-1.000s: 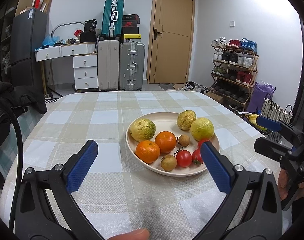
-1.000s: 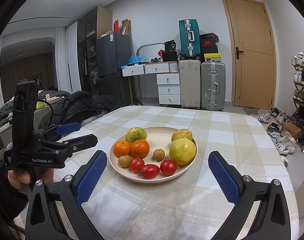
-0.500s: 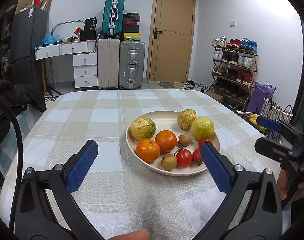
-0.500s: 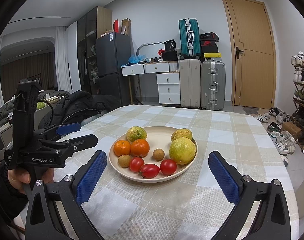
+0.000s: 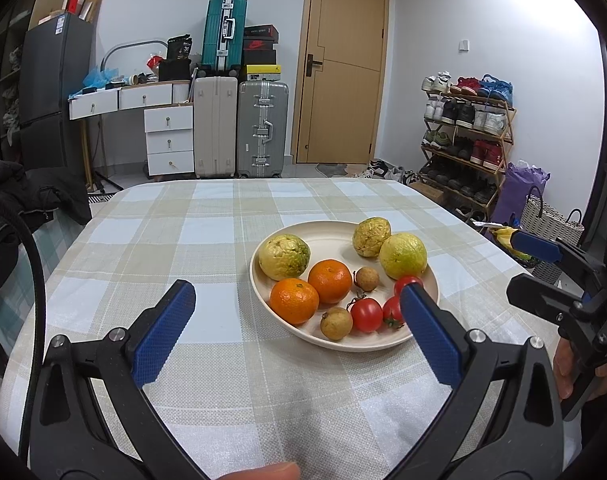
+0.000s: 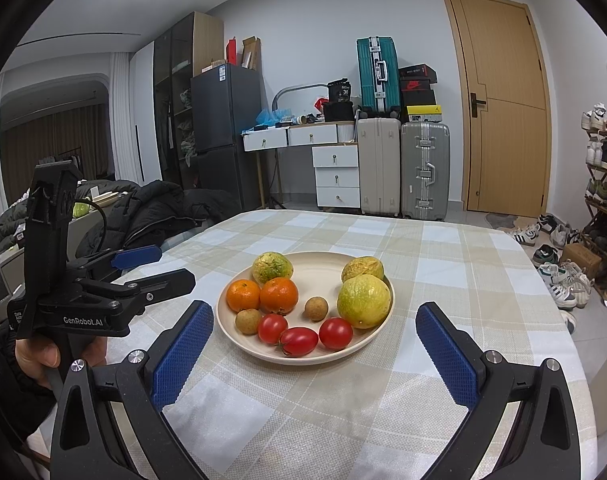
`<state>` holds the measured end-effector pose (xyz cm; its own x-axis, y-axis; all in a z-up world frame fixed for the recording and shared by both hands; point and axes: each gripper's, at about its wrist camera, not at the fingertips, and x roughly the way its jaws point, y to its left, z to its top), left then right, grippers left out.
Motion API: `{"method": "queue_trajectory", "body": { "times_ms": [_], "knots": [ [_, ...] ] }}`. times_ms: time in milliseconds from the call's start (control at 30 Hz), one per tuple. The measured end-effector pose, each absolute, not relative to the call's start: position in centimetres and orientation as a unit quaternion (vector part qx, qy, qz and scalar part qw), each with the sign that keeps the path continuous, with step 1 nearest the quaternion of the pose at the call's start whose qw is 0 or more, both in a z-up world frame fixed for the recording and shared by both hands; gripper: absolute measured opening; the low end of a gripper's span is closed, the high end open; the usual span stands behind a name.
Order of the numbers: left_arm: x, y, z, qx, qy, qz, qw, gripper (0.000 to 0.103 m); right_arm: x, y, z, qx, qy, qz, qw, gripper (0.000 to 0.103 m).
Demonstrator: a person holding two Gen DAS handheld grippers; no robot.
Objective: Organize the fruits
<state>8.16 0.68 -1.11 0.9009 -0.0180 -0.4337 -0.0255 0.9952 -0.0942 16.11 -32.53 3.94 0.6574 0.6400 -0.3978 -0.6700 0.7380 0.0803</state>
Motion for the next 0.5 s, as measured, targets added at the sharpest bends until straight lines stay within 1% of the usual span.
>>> {"method": "queue_trajectory", "body": {
  "times_ms": [500],
  "knots": [
    [8.12, 0.41, -1.47, -0.051, 0.223, 0.002, 0.973, 0.102, 16.15, -32.53, 3.82, -0.038, 0.205, 0.36, 0.909, 0.103]
  ]
}}
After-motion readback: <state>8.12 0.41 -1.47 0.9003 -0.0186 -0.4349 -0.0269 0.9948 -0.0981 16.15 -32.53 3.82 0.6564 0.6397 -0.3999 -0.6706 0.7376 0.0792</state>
